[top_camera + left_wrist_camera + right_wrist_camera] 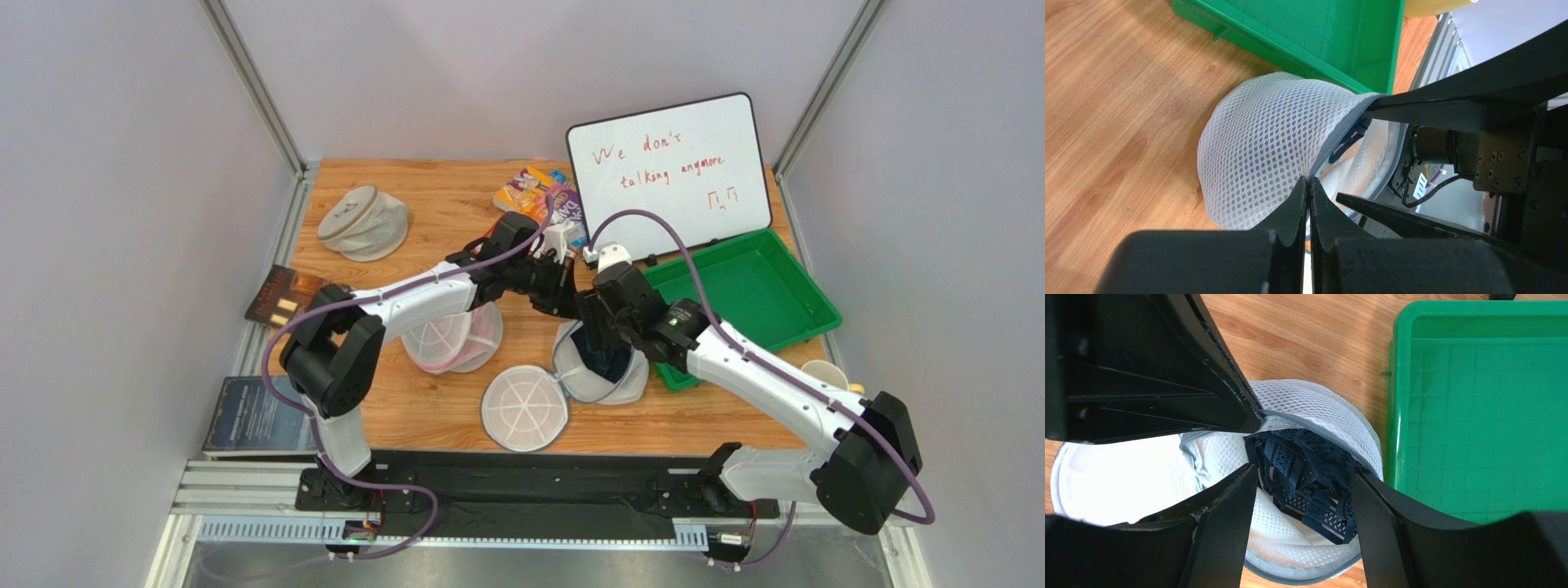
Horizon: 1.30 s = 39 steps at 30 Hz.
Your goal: Unzip the laundry bag and remove the bra
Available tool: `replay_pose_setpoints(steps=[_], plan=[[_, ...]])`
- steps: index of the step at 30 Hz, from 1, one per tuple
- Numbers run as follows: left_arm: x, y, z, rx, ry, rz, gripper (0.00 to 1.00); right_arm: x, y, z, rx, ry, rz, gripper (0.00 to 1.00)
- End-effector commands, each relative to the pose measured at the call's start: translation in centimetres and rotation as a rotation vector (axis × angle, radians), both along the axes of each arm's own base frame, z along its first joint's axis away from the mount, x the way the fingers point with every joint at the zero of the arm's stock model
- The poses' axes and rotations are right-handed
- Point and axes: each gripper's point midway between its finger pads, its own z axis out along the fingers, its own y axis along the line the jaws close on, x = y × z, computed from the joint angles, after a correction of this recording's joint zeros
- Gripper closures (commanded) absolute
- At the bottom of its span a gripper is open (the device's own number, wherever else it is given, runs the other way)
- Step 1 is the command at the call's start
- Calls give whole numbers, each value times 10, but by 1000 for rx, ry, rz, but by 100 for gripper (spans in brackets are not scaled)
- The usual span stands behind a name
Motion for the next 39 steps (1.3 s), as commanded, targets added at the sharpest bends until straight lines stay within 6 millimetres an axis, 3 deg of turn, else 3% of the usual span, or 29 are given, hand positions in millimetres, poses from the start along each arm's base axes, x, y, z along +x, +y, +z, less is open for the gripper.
replay_pose_setpoints(steps=[1, 9, 18, 24, 25, 28, 33, 39], plan=[[4, -4, 39, -71, -92, -31, 100, 15, -5, 1, -32, -74, -19, 38], [4, -4, 39, -73, -93, -34, 100, 24, -8, -1, -52, -134, -22, 50], [3, -4, 40, -76, -91, -39, 100, 32, -14, -3, -78, -206, -26, 44], [4, -5, 42, -79, -93, -39, 100, 37, -16, -11, -117, -201, -36, 61], [4, -5, 42, -79, -93, -39, 100, 38, -17, -10, -122, -208, -43, 74], [4, -5, 41, -77, -89, -38, 100, 39, -17, -10, -133, -206, -35, 100], [9, -3, 40, -72, -81, -10, 100, 28, -3, 0, -62, -182, 37, 100], [18, -1, 38, -76, -54, 27, 100, -13, 27, 12, 70, -123, 220, 100]])
